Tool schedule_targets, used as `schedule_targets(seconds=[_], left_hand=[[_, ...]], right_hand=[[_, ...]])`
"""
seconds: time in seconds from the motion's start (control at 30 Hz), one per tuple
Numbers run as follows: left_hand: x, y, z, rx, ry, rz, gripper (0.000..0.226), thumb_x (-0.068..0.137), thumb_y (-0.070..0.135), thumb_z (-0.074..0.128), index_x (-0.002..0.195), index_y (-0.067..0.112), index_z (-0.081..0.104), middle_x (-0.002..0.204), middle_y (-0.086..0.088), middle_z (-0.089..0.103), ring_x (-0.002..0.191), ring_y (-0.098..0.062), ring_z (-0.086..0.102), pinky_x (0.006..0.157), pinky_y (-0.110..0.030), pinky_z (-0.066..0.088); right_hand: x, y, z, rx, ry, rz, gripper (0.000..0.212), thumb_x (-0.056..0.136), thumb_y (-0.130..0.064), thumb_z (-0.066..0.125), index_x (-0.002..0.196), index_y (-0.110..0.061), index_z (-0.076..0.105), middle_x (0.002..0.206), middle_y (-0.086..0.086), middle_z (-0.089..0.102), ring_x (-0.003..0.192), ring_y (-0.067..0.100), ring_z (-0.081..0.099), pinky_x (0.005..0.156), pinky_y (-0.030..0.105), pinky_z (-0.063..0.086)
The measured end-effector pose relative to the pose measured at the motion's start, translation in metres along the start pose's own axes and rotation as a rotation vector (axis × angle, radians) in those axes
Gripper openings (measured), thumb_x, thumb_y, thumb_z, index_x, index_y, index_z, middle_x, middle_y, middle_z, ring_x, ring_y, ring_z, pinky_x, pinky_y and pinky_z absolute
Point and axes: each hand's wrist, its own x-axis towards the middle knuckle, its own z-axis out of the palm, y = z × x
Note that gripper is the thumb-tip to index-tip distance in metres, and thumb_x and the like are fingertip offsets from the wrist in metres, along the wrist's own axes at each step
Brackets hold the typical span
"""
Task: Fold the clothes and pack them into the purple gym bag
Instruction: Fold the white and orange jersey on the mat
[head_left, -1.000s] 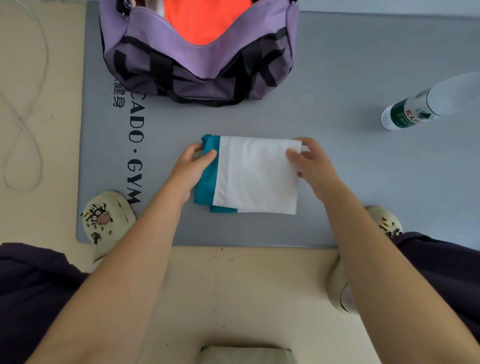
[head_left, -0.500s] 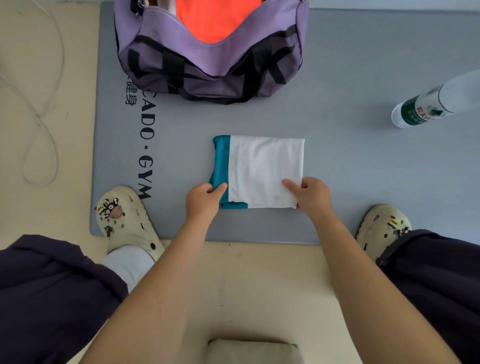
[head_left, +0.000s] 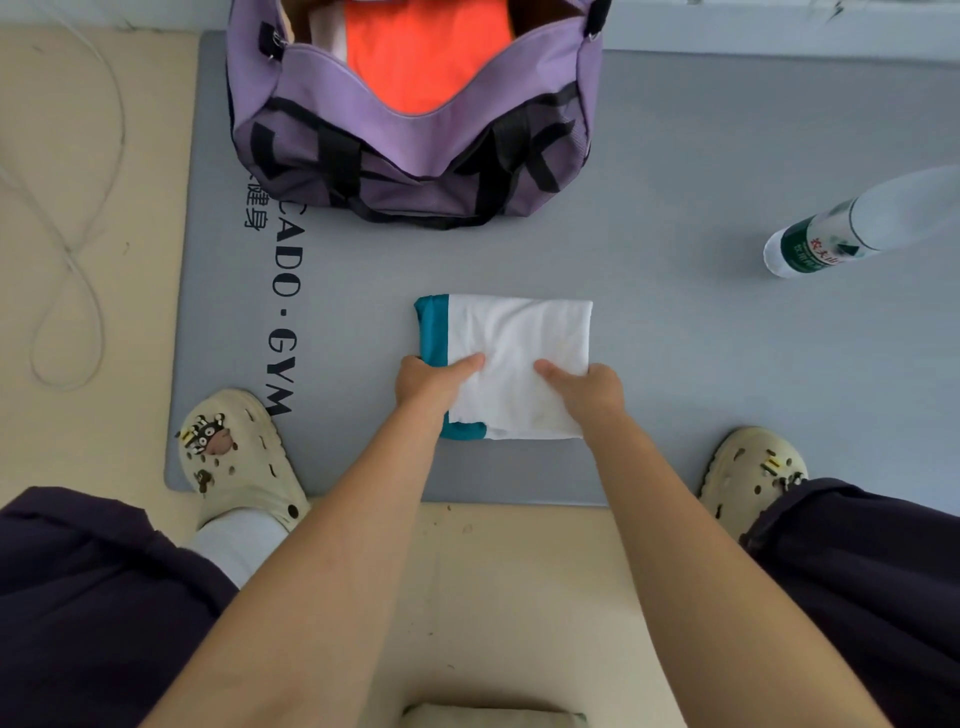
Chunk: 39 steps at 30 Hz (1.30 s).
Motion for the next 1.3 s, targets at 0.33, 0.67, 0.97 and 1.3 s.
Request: schedule_targets(seconds=[0.33,0.67,0.97,1.3], left_hand=[[-0.04,0.083,-0.054,-0.42,-0.199,0.334,0.035,0.074,0.031,0.084,0.101,0.016,0.068,0.091,0.003,0.077,0.083,-0.017,0.075,0.061,-0.029,0.058],[-0.015,0.239,-0.11,-0.285,-0.165,0.479,0.019,0.08,0.021,0.08,0.094,0.015,0.068,0.099,-0.007,0.075,0.078,-0.018,0.073,0.067,-0.033,0.061],[0.063,0.27,-0.113,0.242,0.066,0.773,0.051,0.091,0.033,0.062,0.137,0.02,0.044,0.131,0.001,0.055,0.108,-0.014,0.052,0.082,-0.028,0.043],[0.041,0.223,-0.142,0.991,0.621,1.23,0.06,0.081,0.073,0.046,0.104,0.018,0.051,0.084,0.006,0.061,0.081,-0.023,0.058,0.079,-0.033,0.022]], right_hand=[[-0.04,-0.089,-0.027,0.438,-0.217,-0.323,0.044,0.074,-0.06,0.071,0.108,-0.031,0.069,0.105,-0.011,0.074,0.096,0.011,0.071,0.083,0.035,0.057],[-0.019,-0.268,-0.012,0.371,-0.254,-0.362,0.029,0.088,-0.034,0.069,0.108,-0.014,0.063,0.093,0.001,0.067,0.077,0.019,0.063,0.05,0.024,0.048],[0.029,-0.312,0.003,-0.242,-0.048,-0.637,0.031,0.092,-0.029,0.061,0.113,-0.007,0.058,0.106,0.011,0.066,0.084,0.03,0.066,0.071,0.04,0.059],[0.018,-0.279,-0.028,-0.959,0.114,-0.722,0.056,0.084,-0.063,0.059,0.064,-0.011,0.052,0.065,0.004,0.05,0.057,0.019,0.049,0.049,0.029,0.032]])
